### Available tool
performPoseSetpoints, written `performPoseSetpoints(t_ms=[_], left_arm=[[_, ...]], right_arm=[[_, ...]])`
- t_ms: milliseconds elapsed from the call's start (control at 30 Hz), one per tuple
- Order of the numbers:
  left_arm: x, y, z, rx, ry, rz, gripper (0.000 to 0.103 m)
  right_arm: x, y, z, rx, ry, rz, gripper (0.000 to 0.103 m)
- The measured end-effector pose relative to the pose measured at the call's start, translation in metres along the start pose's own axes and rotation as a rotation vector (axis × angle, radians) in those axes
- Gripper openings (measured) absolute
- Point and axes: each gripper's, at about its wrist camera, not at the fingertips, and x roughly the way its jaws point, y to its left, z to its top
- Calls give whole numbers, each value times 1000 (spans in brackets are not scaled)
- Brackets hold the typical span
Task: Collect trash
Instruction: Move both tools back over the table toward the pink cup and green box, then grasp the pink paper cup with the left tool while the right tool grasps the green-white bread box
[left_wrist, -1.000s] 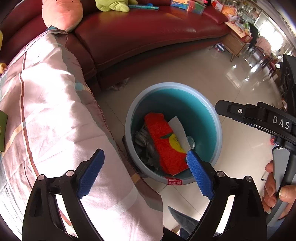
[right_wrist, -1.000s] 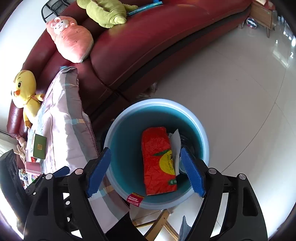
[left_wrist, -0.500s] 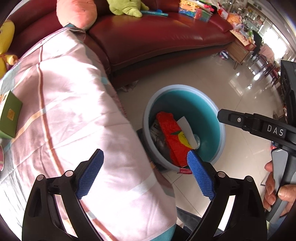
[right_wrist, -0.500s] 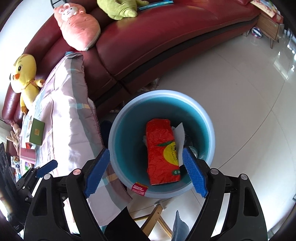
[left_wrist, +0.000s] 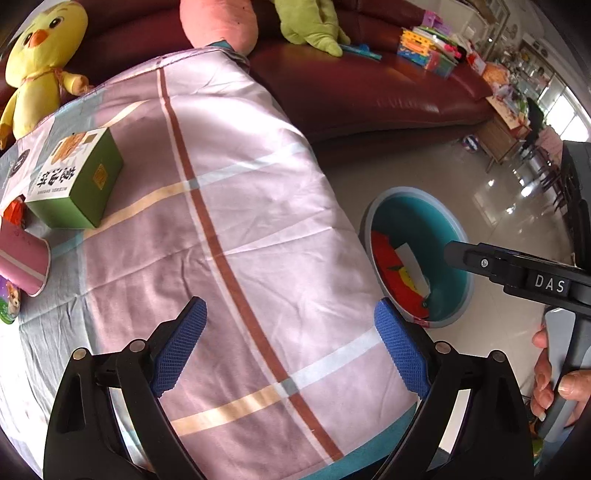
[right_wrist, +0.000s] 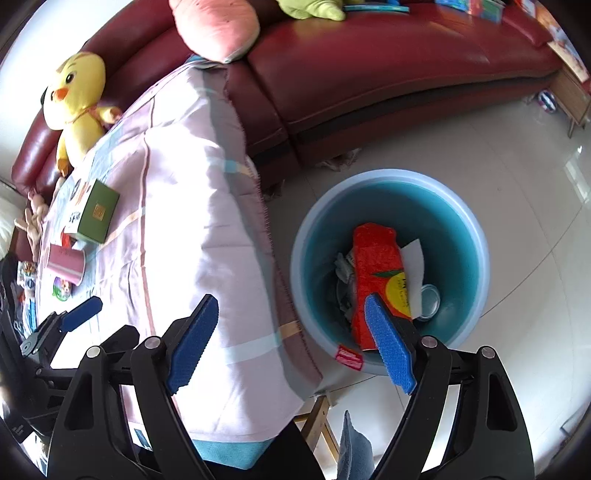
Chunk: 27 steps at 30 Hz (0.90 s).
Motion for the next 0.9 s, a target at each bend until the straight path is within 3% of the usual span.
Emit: performPoseSetpoints(t_ms=[233, 633, 900], left_arm=[[-22, 56, -14, -63, -36, 36, 93], [-74, 196, -37, -209, -114, 213, 93], [-72, 261, -22, -246, -135, 275, 93]], right_arm=[[14, 57, 1, -149, 41, -12, 78], [45, 184, 17, -407, 135, -24, 78], [63, 267, 40, -610, 176, 3, 78]])
